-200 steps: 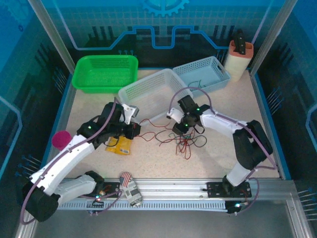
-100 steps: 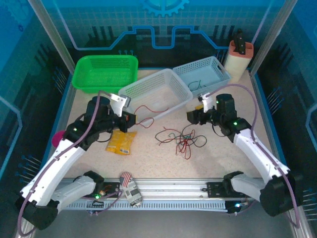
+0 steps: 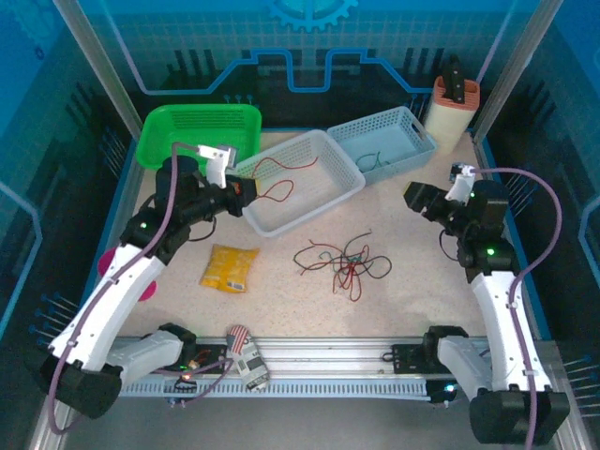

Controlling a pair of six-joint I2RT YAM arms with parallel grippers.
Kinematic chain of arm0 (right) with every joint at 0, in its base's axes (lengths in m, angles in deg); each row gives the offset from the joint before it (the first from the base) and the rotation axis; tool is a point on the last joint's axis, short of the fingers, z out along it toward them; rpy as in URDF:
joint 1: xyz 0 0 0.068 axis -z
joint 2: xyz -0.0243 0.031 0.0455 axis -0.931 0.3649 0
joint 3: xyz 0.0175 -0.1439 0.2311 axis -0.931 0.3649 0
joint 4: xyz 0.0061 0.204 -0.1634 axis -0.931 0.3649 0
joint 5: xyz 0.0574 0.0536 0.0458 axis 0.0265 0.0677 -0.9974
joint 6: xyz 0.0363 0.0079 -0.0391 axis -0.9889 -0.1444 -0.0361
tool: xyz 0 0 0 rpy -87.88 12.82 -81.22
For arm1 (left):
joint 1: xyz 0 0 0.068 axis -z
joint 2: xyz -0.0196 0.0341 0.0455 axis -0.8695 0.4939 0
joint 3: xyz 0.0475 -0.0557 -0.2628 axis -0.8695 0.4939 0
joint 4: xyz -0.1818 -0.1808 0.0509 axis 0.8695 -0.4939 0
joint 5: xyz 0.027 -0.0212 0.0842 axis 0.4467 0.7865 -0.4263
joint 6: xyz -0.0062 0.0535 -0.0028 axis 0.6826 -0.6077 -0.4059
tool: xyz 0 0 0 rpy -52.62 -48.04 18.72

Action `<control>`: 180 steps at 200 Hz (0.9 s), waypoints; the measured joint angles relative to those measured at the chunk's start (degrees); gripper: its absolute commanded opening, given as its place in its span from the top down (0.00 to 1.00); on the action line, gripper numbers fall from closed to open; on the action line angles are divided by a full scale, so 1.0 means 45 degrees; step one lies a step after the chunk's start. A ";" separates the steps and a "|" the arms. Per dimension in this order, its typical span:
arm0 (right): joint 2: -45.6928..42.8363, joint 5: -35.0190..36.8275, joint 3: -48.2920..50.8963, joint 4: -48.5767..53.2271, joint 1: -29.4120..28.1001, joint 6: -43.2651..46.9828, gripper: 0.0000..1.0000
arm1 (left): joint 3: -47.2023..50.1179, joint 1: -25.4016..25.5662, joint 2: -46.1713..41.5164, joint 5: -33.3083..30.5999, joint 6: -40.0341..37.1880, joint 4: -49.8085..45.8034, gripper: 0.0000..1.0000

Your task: Untangle the cables

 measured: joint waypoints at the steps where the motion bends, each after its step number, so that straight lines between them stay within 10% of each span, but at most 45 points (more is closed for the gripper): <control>1: 0.0000 -0.0029 0.0000 0.0000 0.0049 -0.0039 0.36 | 0.0000 -0.0005 0.0024 0.0000 0.0000 0.0015 1.00; 151: 0.1491 -0.1953 0.0593 -0.0078 0.0073 -0.1336 0.39 | -0.1622 -0.1195 0.8500 0.1360 0.0525 0.3823 1.00; 180: 0.1778 -0.1821 0.0588 0.0199 -0.0238 -0.1185 0.38 | -0.2025 -0.1360 0.9734 0.1661 0.0612 0.3988 0.47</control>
